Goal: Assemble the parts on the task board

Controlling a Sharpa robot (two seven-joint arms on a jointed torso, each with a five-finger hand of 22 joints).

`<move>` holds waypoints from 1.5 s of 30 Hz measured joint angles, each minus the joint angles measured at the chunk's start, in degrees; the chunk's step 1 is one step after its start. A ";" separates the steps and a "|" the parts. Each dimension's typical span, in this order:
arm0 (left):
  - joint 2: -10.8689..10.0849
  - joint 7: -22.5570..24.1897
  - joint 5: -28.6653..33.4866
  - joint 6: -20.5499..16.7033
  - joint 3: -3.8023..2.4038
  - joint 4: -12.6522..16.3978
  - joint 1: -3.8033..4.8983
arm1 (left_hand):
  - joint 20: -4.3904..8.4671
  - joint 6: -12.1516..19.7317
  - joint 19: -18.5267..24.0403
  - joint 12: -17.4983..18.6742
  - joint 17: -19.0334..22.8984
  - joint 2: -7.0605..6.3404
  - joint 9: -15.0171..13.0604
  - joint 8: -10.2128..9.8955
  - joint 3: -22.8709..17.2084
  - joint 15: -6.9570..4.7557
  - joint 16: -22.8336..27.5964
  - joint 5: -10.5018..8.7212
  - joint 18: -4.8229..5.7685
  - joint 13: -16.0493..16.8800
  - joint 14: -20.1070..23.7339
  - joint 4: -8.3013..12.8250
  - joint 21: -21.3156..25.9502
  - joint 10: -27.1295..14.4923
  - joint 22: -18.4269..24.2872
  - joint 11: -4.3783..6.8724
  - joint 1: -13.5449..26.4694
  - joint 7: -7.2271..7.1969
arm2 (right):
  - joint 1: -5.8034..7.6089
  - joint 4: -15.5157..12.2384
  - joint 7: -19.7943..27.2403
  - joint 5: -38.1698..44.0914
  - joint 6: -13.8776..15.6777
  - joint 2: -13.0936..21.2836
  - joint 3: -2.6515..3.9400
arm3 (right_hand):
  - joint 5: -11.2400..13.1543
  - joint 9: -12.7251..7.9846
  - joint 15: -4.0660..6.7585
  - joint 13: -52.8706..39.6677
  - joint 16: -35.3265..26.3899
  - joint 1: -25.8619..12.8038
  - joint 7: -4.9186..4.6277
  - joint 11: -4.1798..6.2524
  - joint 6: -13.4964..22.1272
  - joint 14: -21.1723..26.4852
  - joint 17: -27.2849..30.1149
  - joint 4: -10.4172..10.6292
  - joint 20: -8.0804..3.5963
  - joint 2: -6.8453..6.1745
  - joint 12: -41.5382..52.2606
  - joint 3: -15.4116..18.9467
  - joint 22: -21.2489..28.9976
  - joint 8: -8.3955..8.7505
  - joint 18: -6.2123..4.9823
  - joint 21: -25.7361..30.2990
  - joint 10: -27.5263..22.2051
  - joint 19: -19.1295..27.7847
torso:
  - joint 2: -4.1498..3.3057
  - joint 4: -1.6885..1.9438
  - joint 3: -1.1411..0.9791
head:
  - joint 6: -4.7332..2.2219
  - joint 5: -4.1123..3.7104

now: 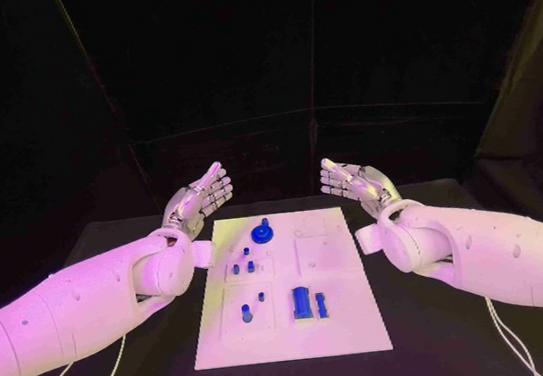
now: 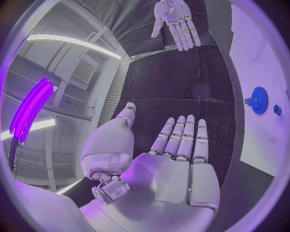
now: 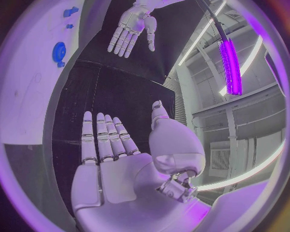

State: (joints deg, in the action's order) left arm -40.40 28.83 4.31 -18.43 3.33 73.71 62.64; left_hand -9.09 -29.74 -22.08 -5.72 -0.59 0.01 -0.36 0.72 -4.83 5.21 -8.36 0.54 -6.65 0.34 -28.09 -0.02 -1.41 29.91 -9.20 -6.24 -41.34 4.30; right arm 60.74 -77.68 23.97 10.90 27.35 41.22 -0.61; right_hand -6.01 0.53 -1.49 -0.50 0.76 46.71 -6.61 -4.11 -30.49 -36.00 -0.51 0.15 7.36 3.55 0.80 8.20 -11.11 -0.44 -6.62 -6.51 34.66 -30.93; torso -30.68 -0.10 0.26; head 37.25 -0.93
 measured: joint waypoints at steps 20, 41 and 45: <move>-4.26 0.12 -3.06 -22.80 -3.23 16.09 -2.57 | 7.65 16.96 12.59 5.31 0.49 0.00 0.30 -0.49 4.20 -5.01 7.26 -0.32 5.42 -0.27 16.01 0.02 1.19 -17.05 7.61 5.93 23.56 -4.12 | -0.67 -12.10 4.45 -9.86 15.03 3.46 0.54 | 5.59 -0.42 1.43 0.43 -0.50 -26.42 6.20 3.99 17.25 20.36 0.42 -0.09 -6.65 -3.42 -0.39 -6.87 7.59 0.22 4.51 5.87 -19.58 17.45 | -0.49 0.10 -0.26 | -2.88 0.94; -4.28 0.13 -3.54 -25.29 -3.25 16.14 -2.58 | 9.08 27.88 21.54 5.33 0.54 0.03 0.28 -0.49 4.51 -5.23 7.96 -0.32 6.31 -0.25 26.34 0.02 1.19 -28.07 9.12 6.26 35.46 -4.28 | -0.67 -12.13 5.03 -10.94 16.37 3.46 0.54 | 5.64 -0.46 1.49 0.41 -0.49 -39.95 6.57 4.09 27.31 30.76 0.43 -0.13 -7.33 -3.59 -0.59 -7.83 11.03 0.21 6.23 6.13 -29.57 27.73 | -0.50 0.10 -0.26 | -2.88 0.94; -4.28 0.14 -3.55 -25.37 -3.25 16.14 -2.58 | 9.15 29.44 21.84 5.33 0.54 -0.04 0.27 -0.48 4.51 -5.20 7.96 -0.32 6.32 -0.26 27.87 0.02 1.19 -29.61 9.14 6.24 40.95 -4.31 | -0.68 -12.13 5.05 -10.98 16.42 3.46 0.55 | 5.64 -0.46 1.54 0.41 -0.49 -46.17 6.63 4.11 30.21 35.67 0.43 -0.13 -7.38 -3.51 -0.59 -7.83 11.06 0.21 6.24 6.13 -34.37 30.62 | -0.50 0.10 -0.26 | -2.88 0.94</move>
State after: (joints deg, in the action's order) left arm -44.69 28.97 0.75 -43.80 0.08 89.85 60.06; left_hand 0.06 -0.30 -0.24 -0.39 -0.06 -0.02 -0.08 0.23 -0.33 0.01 -0.40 0.22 -0.33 0.08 -0.21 0.01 -0.23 0.29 -0.05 0.00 -0.39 -0.01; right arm 60.06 -89.81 29.01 -0.09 43.77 44.68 -0.06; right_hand -0.37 0.07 0.05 -0.09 0.28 0.54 0.02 0.00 -0.28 -0.33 -0.08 0.02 -0.02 0.04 0.21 0.38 -0.05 -0.23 -0.39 -0.38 0.29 -0.31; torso -31.18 0.01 0.00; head 34.37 0.01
